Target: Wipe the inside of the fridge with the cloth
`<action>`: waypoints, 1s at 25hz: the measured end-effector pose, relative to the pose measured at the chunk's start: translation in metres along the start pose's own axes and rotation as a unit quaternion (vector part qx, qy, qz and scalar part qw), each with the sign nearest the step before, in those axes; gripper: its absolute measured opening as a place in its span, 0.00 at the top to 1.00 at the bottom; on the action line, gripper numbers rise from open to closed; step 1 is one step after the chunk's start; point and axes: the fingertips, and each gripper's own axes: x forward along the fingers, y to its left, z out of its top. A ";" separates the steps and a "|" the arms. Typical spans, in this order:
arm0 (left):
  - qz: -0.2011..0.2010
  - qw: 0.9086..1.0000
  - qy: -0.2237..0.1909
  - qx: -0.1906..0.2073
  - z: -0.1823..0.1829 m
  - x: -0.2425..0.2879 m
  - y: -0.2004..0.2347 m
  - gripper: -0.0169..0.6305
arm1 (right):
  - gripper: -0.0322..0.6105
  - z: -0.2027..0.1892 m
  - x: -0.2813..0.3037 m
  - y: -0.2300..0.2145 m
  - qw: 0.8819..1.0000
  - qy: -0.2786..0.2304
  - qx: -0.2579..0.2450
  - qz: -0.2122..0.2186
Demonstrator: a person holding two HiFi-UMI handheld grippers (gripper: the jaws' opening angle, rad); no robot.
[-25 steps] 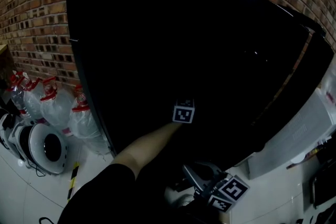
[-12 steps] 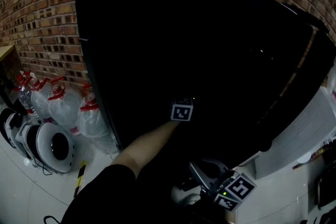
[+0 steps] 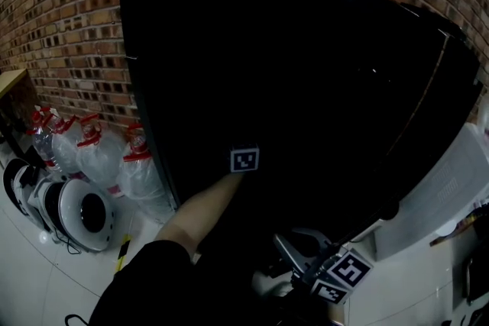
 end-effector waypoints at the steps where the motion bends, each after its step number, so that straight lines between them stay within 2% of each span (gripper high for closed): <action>1: 0.006 1.000 0.000 0.002 0.000 -0.001 0.005 0.89 | 0.95 0.001 -0.001 0.001 1.000 0.000 -0.001 0.000; 7: 0.075 0.997 0.005 -0.016 -0.002 -0.007 0.041 0.89 | 0.95 0.001 -0.006 0.004 1.000 -0.003 -0.002 -0.001; 11: 0.096 0.995 0.002 0.011 0.000 -0.010 0.047 0.90 | 0.95 0.002 -0.008 0.005 1.000 -0.007 -0.003 0.000; 13: 0.114 0.993 0.002 0.011 0.000 -0.010 0.049 0.90 | 0.95 0.000 -0.010 0.004 1.000 -0.001 -0.012 -0.006; 21: 0.216 0.976 0.019 -0.008 0.006 -0.023 0.068 0.90 | 0.95 -0.003 -0.020 0.002 1.000 -0.006 -0.012 -0.007; 23: 0.230 0.972 0.031 -0.022 0.000 -0.024 0.073 0.90 | 0.95 -0.005 -0.023 0.002 1.000 -0.006 -0.009 -0.008; 25: 0.228 0.973 0.032 -0.025 -0.001 -0.024 0.074 0.90 | 0.95 -0.005 -0.026 0.000 1.000 -0.008 -0.006 -0.010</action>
